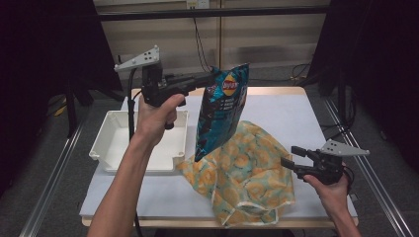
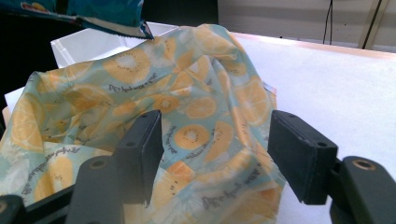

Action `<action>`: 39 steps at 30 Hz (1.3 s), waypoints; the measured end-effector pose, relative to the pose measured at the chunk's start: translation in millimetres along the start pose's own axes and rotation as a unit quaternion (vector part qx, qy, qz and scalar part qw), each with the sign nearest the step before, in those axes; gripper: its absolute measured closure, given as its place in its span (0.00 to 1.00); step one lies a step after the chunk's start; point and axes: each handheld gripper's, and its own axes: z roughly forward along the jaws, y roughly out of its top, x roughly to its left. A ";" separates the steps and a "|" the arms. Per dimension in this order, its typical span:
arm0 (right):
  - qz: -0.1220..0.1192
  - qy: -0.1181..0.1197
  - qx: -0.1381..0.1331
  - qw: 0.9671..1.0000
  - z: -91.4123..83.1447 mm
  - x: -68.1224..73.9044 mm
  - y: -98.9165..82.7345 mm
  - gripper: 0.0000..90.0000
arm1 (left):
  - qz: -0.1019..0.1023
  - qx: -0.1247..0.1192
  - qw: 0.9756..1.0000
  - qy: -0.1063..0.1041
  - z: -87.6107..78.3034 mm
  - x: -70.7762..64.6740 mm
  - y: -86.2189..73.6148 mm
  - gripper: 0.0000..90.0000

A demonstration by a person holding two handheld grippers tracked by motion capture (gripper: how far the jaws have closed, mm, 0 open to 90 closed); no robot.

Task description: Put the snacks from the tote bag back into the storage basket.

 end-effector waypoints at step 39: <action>0.000 0.002 0.007 1.000 1.4 0.6 -3.0 0.35 | -0.023 -0.001 0.989 0.148 -123.0 39.9 -19.1 1.00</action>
